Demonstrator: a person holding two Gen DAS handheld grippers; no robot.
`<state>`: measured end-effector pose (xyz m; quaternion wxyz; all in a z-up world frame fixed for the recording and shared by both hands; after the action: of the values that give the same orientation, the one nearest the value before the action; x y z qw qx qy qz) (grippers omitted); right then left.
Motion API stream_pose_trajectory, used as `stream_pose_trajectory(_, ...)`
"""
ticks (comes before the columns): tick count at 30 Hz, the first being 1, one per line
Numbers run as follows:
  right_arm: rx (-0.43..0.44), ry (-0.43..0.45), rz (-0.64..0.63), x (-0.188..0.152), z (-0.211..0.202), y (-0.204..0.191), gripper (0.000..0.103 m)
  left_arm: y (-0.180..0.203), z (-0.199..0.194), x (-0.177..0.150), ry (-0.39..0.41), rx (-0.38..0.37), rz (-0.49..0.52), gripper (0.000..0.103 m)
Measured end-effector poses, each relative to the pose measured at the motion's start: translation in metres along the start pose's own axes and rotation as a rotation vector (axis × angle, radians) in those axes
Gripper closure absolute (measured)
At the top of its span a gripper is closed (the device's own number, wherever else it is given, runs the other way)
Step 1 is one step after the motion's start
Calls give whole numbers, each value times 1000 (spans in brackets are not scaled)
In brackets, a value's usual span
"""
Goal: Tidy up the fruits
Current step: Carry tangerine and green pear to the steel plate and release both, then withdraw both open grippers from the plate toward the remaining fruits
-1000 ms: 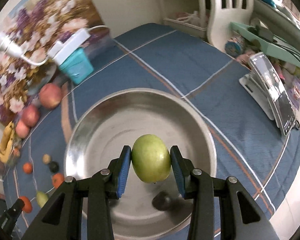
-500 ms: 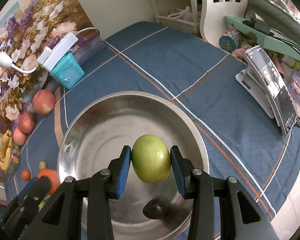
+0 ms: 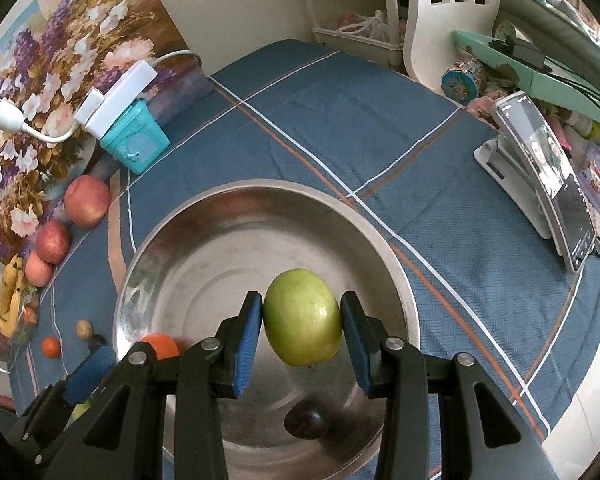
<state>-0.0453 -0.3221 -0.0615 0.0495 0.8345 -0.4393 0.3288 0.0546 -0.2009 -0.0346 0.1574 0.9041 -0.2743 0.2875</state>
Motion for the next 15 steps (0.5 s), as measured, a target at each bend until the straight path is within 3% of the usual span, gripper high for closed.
stream_pose_trajectory(1, -1, 10, -4, 1, -2, -1, 61, -6, -4, 0, 5, 6, -12, 43)
stream_pose_trajectory(3, 3, 23, -15, 3, -6, -3, 59, -17, -9, -1, 7, 16, -38, 41)
stream_pose_trajectory(6, 7, 35, -26, 4, -11, -8, 42, -36, -16, -4, 2, 42, -88, 38)
stream_pose_trajectory(7, 7, 36, -33, 4, -12, -10, 41, -44, -19, -6, 2, 54, -109, 34)
stream_pose_trajectory(15, 34, 51, -162, -6, -25, -52, 33, -137, -52, -27, 25, 237, -347, 16)
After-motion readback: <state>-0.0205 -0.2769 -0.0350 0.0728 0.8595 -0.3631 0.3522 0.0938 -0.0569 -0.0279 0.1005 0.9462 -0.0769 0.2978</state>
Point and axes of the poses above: each gripper's, at about its wrist camera, not at the fingertips, and z roughly the way its jaws point, y to its right, x to its top, the point moved 3 cm from there along z, roughly the way its jaws point, and after that the axes turned 10 degrees about y, right-handed, at the moved point
